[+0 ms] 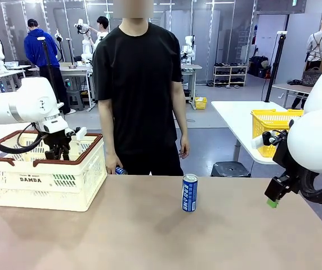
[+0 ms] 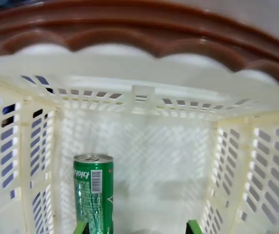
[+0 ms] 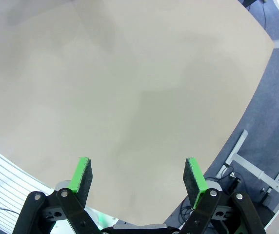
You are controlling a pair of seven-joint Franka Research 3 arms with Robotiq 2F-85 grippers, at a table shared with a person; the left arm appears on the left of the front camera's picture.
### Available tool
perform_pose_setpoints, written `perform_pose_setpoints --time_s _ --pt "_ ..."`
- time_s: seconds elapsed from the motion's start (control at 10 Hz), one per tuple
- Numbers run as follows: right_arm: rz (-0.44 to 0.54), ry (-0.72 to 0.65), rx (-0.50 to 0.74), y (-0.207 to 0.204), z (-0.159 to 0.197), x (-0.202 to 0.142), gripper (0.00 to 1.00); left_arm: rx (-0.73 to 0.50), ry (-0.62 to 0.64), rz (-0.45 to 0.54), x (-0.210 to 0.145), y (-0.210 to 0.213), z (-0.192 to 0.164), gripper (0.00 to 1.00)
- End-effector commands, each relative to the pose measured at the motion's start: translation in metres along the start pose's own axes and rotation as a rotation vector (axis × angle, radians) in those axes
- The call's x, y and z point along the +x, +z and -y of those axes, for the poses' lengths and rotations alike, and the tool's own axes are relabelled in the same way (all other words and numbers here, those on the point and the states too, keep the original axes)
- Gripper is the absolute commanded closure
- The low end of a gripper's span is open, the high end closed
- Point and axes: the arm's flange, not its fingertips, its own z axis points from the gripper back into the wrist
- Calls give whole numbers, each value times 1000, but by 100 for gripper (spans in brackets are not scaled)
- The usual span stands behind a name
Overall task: Place the drinks into the Shopping basket.
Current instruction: Pick up one drink and place it into the Shopping basket.
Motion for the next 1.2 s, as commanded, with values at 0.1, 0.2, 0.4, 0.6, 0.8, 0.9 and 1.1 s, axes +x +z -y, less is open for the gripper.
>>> perform_pose_setpoints --time_s 0.1,0.2,0.4,0.6,0.8,0.9,1.1 --pt "-3 1 2 0 -1 -1 6 25 12 8 -3 10 12 0" --pt "-3 1 2 0 -1 -1 6 10 0 -1 0 8 2 0" --pt "-3 1 2 0 -1 -1 6 10 0 -1 0 8 2 0" --pt "-3 1 2 0 -1 -1 6 10 0 -1 0 8 2 0" --pt "-3 1 2 0 -1 -1 6 10 0 -1 0 8 2 0" --pt "-3 1 2 0 -1 -1 6 10 0 -1 0 8 2 0" --pt "-3 1 2 0 -1 -1 6 10 -1 -2 1 9 3 0"
